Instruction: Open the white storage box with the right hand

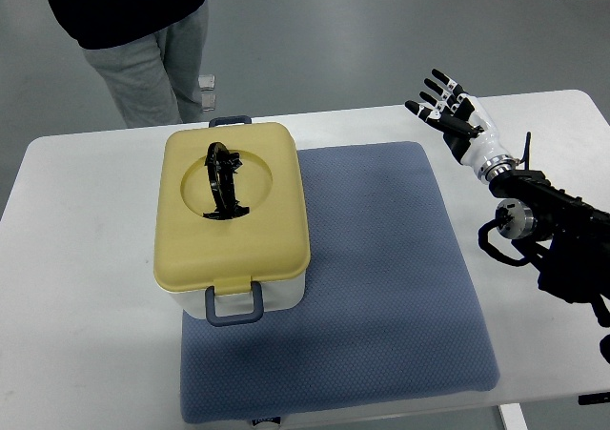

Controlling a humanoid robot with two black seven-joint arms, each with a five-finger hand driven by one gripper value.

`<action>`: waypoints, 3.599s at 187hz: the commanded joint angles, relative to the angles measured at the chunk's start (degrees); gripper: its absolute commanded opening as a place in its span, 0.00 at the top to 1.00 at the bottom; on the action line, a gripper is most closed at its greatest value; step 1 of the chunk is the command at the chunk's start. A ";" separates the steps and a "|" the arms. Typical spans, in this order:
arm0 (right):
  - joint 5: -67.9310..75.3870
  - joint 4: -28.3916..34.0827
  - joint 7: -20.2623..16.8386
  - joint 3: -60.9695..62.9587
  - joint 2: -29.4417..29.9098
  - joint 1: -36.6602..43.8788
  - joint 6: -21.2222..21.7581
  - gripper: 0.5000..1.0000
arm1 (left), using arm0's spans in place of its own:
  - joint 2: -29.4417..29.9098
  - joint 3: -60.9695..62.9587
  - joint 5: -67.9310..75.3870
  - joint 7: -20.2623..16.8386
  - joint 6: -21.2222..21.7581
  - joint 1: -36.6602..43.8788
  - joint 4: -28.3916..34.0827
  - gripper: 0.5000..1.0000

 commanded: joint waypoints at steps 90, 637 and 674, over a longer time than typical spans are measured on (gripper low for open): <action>0.00 0.00 0.03 0.08 -0.09 0.00 0.18 0.15 | 0.00 -0.25 0.00 0.09 0.09 0.00 -0.09 0.00; -82.26 24.26 5.50 -26.11 4.13 43.59 8.53 0.19 | 0.00 -0.25 0.00 0.09 0.09 0.00 -0.09 0.00; -83.14 24.26 5.50 -26.72 5.01 43.42 7.74 0.28 | 0.00 -0.25 0.00 0.09 0.09 0.00 -0.09 0.00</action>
